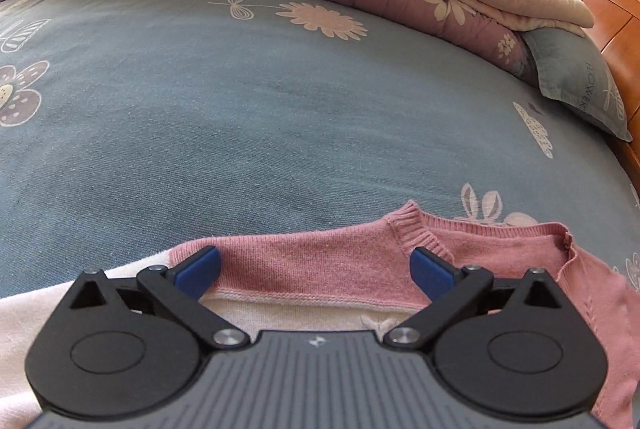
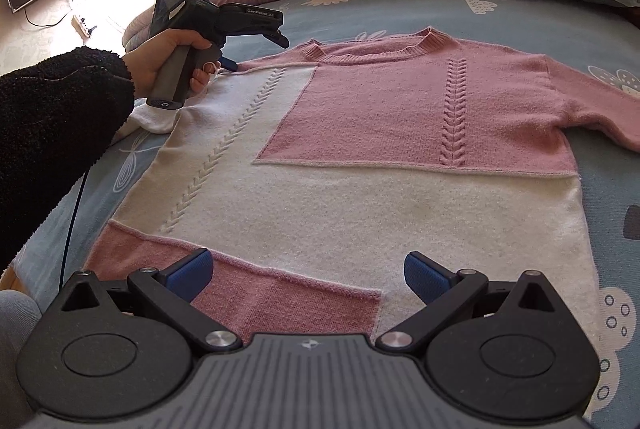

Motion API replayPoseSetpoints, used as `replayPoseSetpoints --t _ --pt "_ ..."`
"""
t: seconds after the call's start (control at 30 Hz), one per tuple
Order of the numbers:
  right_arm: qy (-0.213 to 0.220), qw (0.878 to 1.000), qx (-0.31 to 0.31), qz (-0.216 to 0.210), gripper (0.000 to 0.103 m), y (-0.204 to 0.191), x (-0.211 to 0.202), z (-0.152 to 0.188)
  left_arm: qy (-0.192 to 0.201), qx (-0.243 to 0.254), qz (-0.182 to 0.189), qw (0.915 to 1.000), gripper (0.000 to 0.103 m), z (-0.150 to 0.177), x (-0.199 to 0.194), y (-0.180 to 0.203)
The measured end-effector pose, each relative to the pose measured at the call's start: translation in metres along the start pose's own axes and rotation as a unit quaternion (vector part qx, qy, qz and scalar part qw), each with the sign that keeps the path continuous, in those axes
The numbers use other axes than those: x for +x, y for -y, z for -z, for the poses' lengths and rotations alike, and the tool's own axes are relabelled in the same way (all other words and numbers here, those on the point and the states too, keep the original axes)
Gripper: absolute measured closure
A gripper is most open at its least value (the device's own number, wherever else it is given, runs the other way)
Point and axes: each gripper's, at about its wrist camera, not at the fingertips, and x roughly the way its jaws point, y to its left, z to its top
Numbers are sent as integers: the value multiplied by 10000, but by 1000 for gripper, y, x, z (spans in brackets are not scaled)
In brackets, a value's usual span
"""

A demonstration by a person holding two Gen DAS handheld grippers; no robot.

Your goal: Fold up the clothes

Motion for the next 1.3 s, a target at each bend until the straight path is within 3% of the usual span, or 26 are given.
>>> replayPoseSetpoints --t 0.13,0.23,0.33,0.4,0.6,0.8,0.97,1.13,1.23,1.3 --pt "-18 10000 -30 36 0 -2 0 0 -390 -42 485 9981 3 16 -21 0" --pt "-60 9999 -65 60 0 -3 0 2 -564 215 596 9964 3 31 -27 2" --pt "-120 9999 -102 48 0 -5 3 3 -684 376 356 9963 3 36 -13 3" --pt "-161 9998 -137 56 0 -6 6 3 -517 333 253 9978 3 31 -5 2" --pt "-371 9992 -106 141 0 -3 17 5 -364 -173 146 9991 3 12 3 3" --pt "-299 9995 -113 -14 0 -6 10 5 -468 148 1052 9932 3 10 -8 55" --pt "-295 9995 -45 -85 0 -1 7 5 -819 275 1879 9784 3 3 22 112" --pt "-246 9993 112 -253 0 6 3 2 -887 442 1659 9811 3 2 70 144" --pt "-247 9991 157 -304 0 9 3 1 -562 405 1567 9852 3 -3 80 147" --pt "-267 9991 184 -283 0 11 4 1 -549 269 1553 9860 3 -6 81 147"
